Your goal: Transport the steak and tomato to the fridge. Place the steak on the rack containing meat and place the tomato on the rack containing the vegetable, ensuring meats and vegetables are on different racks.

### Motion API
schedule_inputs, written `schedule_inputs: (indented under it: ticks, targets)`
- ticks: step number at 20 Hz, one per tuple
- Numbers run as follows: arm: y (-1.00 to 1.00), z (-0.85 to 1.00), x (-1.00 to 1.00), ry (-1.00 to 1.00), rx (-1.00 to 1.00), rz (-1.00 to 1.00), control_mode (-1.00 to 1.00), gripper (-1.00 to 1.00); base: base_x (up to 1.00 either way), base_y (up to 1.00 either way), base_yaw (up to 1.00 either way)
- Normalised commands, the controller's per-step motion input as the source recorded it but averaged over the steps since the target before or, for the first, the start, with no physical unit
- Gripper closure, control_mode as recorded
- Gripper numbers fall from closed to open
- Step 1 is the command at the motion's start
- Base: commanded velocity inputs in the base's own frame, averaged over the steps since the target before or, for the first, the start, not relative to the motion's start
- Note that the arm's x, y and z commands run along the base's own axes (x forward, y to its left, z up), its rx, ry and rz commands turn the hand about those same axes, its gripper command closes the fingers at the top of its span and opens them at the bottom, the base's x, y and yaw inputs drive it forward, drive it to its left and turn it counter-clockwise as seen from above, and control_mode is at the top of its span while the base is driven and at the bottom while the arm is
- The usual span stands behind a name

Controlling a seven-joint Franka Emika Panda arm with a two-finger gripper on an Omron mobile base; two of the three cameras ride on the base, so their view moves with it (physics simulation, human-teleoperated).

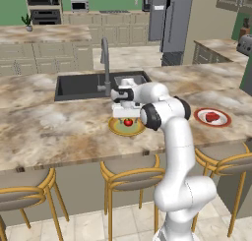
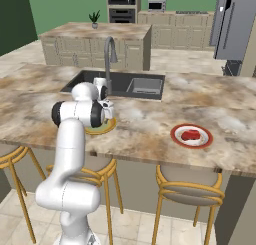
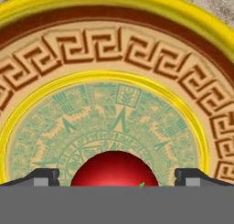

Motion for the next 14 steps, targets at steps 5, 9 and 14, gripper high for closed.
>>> schedule_inputs:
  ticks: [5,9,14]
  targets:
    - [0.00,-0.01,-0.08,0.09,0.00,-0.05,-1.00,-1.00,0.00,0.00,0.00]
    - [0.00,-0.04,-0.20,0.08,0.00,-0.03,-1.00,-1.00,0.00,0.00,0.00]
    - [0.00,-0.09,-0.04,0.09,0.00,-0.01,-1.00,-1.00,0.00,0.00,0.00]
